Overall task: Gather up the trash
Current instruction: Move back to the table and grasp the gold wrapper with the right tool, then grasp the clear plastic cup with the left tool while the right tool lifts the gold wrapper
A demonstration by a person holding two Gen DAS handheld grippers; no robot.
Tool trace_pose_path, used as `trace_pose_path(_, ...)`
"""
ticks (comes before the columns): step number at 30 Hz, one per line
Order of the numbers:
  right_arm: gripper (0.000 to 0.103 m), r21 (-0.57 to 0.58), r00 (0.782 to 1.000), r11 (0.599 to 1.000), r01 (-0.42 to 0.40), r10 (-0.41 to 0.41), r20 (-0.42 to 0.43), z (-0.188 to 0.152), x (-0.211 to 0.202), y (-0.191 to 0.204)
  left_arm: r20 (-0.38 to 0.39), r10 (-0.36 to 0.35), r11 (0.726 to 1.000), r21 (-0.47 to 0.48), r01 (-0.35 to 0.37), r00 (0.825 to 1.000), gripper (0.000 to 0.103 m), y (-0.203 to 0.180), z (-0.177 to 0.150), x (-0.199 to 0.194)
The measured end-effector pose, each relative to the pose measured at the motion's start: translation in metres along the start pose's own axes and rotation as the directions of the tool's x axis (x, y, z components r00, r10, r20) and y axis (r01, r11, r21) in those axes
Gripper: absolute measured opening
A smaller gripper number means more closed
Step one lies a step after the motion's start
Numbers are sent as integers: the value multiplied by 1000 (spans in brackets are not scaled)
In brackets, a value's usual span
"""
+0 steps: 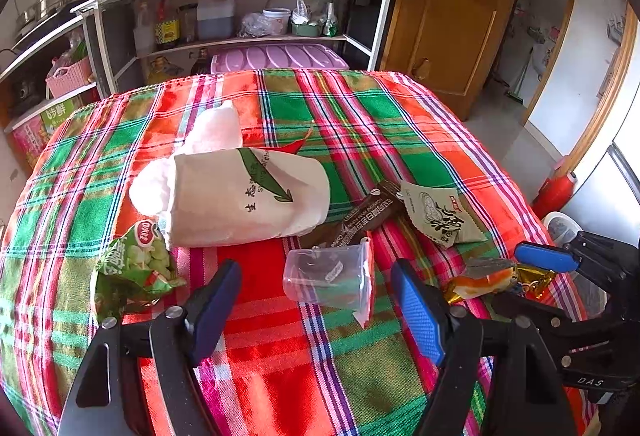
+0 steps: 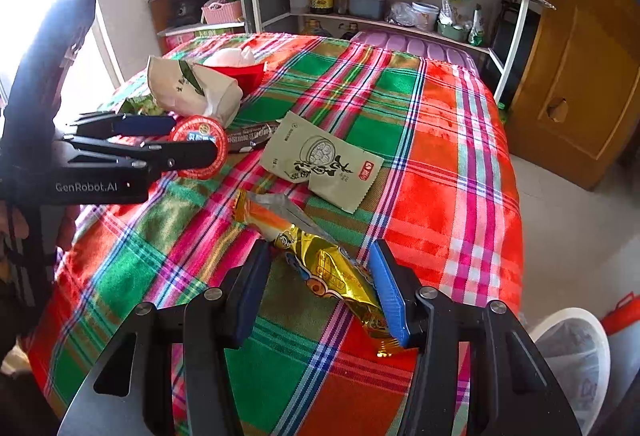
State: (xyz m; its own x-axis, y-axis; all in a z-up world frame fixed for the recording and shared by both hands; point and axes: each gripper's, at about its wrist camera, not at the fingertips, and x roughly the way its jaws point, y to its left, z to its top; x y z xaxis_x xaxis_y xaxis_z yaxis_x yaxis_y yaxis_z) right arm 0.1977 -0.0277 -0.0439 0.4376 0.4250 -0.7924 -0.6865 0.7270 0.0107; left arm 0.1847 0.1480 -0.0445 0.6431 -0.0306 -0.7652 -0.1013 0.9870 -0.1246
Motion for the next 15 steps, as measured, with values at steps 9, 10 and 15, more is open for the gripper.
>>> trace_pose_path(9, 37, 36, 1000, 999, 19, -19, 7, -3, -5, -3, -5, -14, 1000, -1, 14, 1000, 44, 3, -1, 1)
trace_pose_path(10, 34, 38, 1000, 999, 26, -26, 10, -3, -6, -3, -5, -16, 1000, 0, 16, 1000, 43, 2, -2, 0)
trace_pose_path(15, 22, 54, 1000, 998, 23, -23, 16, -5, -9, -3, 6, -15, 1000, 2, 15, 1000, 42, 1, -3, -4)
